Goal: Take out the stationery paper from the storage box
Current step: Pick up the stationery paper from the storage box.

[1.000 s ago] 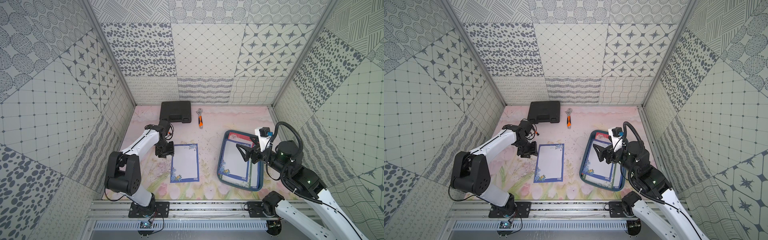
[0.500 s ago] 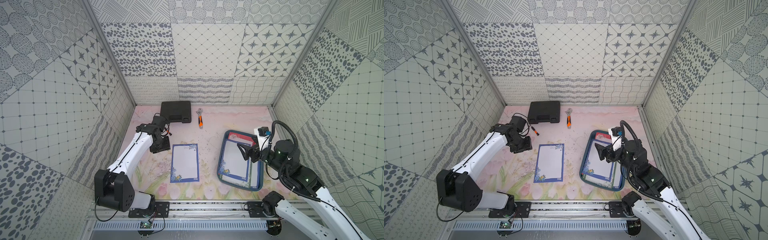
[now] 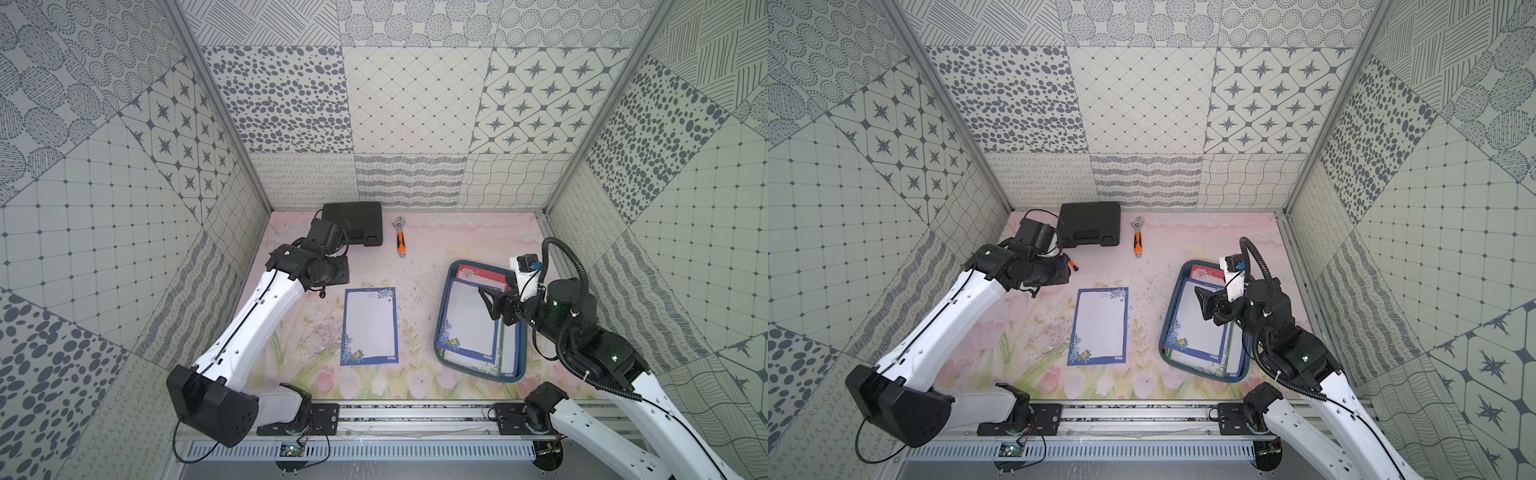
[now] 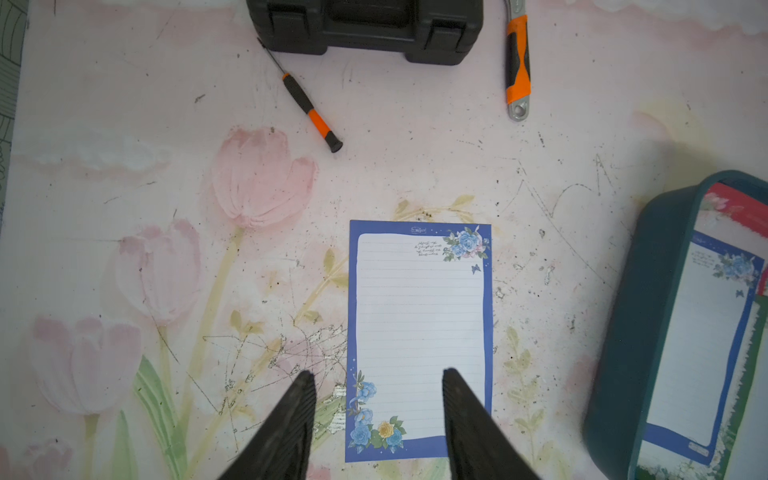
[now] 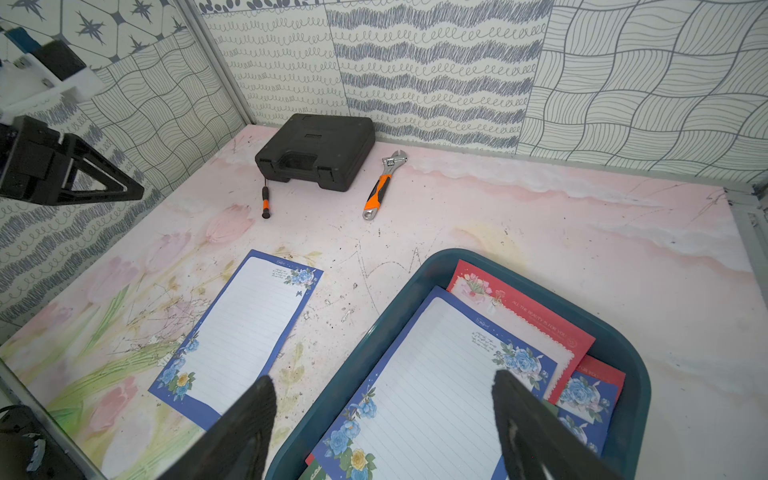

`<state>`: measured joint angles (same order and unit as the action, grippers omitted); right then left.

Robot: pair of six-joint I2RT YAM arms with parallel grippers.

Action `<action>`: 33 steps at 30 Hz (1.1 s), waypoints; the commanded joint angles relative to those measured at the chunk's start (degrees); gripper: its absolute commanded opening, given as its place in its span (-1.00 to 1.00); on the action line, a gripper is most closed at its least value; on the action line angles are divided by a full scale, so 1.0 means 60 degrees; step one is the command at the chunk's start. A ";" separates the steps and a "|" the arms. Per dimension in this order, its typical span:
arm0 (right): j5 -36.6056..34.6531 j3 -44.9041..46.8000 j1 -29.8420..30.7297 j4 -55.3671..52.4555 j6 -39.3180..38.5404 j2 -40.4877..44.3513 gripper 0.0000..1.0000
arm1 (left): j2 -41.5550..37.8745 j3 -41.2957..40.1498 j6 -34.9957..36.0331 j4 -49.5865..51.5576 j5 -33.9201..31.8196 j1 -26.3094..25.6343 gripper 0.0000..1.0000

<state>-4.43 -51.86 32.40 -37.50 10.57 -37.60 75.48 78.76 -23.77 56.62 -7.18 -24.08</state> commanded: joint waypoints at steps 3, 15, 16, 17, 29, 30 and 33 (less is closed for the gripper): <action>-0.0270 -0.0468 -0.0047 -0.0349 0.0526 -0.0024 0.63 | 0.0615 0.0661 0.0739 -0.0933 -0.1043 -0.1241 0.00; -0.0814 -0.0279 -0.0157 -0.1179 0.1351 0.0012 0.58 | 0.1292 0.1014 0.2397 -0.2771 -0.0918 -0.2890 -0.02; -0.0837 -0.0204 -0.0172 -0.1228 0.1501 0.0010 0.59 | 0.1282 0.0952 0.2500 -0.2913 -0.0846 -0.2955 -0.02; -0.0844 -0.0108 -0.0179 -0.1252 0.1690 0.0005 0.60 | 0.1287 0.0887 0.2554 -0.3034 -0.0787 -0.2974 -0.02; -0.0263 0.0733 -0.0212 -0.2084 0.2567 0.0437 0.63 | 0.0743 -0.0188 0.1390 -0.3748 -0.0162 -0.3013 -0.06; -0.0269 0.0803 -0.0215 -0.2115 0.2564 0.0438 0.63 | 0.0708 -0.0370 0.1317 -0.3873 -0.0082 -0.3014 -0.06; -0.0071 0.0770 -0.0215 -0.1999 0.2585 0.0298 0.60 | 0.0662 -0.0827 0.1150 -0.4151 -0.0062 -0.3063 -0.07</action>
<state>-6.33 -47.37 31.42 -50.39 25.32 -35.68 80.34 76.90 -13.63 37.21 -9.89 -42.13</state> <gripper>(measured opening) 0.800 0.467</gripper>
